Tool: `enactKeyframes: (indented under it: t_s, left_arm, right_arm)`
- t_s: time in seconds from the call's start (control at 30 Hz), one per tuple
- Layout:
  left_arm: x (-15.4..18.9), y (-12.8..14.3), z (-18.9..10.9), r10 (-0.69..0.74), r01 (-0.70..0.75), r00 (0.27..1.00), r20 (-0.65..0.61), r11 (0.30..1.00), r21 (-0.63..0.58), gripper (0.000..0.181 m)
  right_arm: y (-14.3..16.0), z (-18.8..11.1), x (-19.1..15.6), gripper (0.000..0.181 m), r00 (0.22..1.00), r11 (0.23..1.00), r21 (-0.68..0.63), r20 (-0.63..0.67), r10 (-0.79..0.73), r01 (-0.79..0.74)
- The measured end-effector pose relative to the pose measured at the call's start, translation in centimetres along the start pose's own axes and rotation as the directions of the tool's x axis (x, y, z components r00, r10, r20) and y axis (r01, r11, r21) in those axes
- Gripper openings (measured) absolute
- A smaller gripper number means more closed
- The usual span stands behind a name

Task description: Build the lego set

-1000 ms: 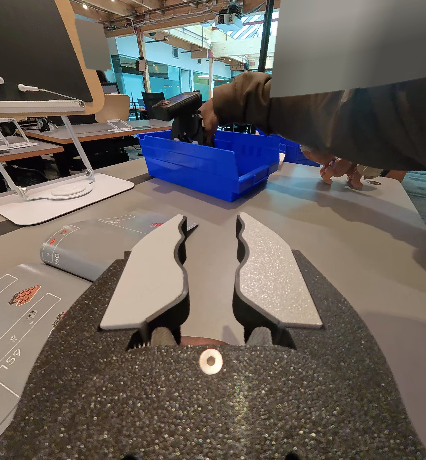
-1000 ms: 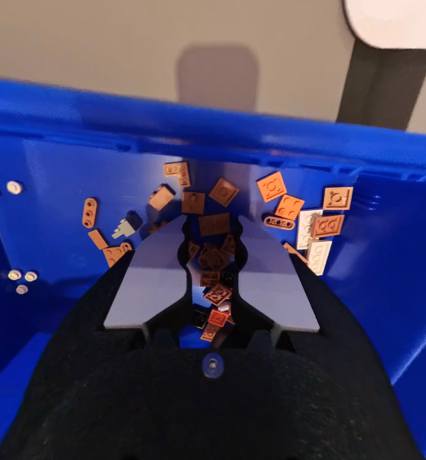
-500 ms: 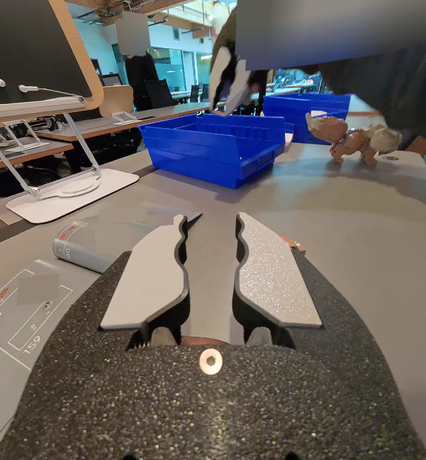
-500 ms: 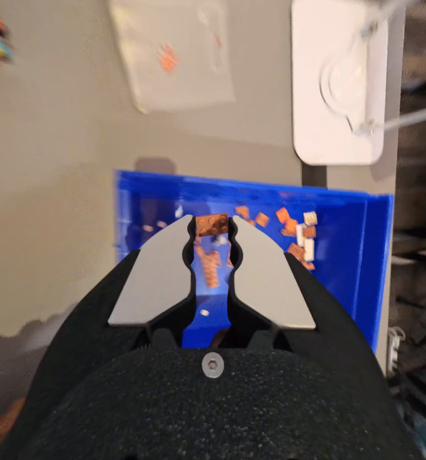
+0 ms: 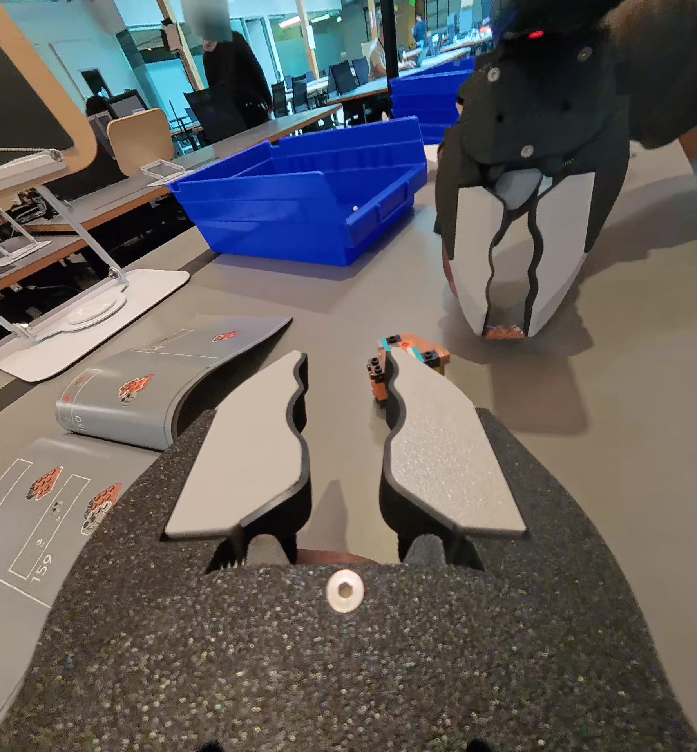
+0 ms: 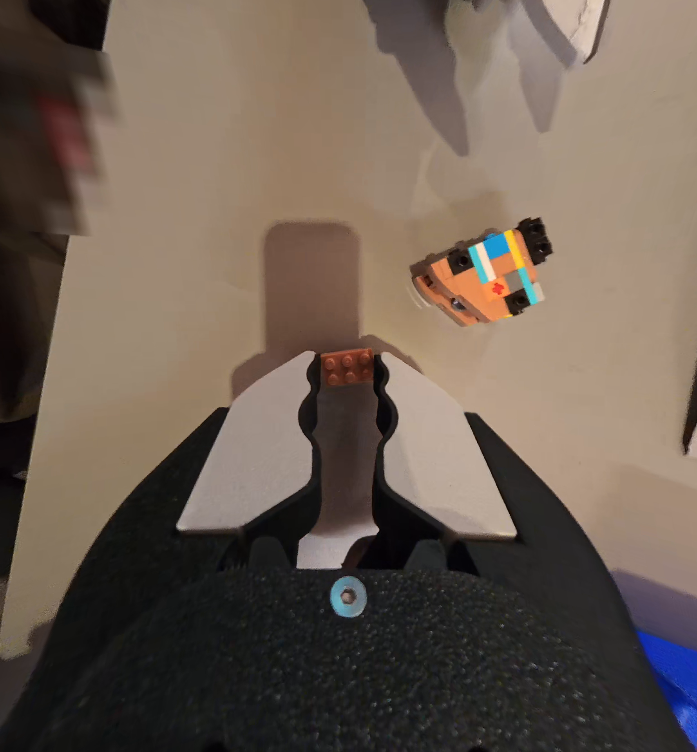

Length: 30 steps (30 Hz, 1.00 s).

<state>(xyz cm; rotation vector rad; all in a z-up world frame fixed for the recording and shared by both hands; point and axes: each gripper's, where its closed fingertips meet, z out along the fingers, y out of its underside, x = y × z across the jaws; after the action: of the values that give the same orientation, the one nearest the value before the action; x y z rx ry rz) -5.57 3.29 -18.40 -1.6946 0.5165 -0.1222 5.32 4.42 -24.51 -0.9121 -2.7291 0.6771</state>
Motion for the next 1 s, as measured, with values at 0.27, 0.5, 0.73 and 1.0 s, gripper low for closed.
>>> enactKeyframes:
  t_s: [0.27,0.5,0.73,1.0]
  left_arm:
    - [1.3,0.9,0.5,0.078,-0.081,0.996,-0.043,0.995,-0.063,0.036]
    - [1.4,0.9,0.5,0.081,-0.084,0.995,-0.05,0.994,-0.066,0.036]
    - [1.2,0.8,0.5,0.066,-0.069,0.997,-0.047,0.996,-0.061,0.036]
    - [1.1,0.9,0.6,0.05,-0.054,0.997,-0.05,0.996,-0.073,0.036]
  right_arm:
    - [0.0,1.3,-0.3,0.025,0.999,0.999,-0.036,-0.005,0.031,-0.031]
    - [-0.2,1.2,-0.1,0.025,0.998,0.998,0.004,-0.012,0.062,-0.061]
    - [0.1,-0.4,0.6,0.031,0.996,0.996,0.041,-0.039,0.078,-0.077]
    - [6.4,-12.1,7.0,0.032,0.928,0.994,-0.012,-0.361,0.094,-0.106]
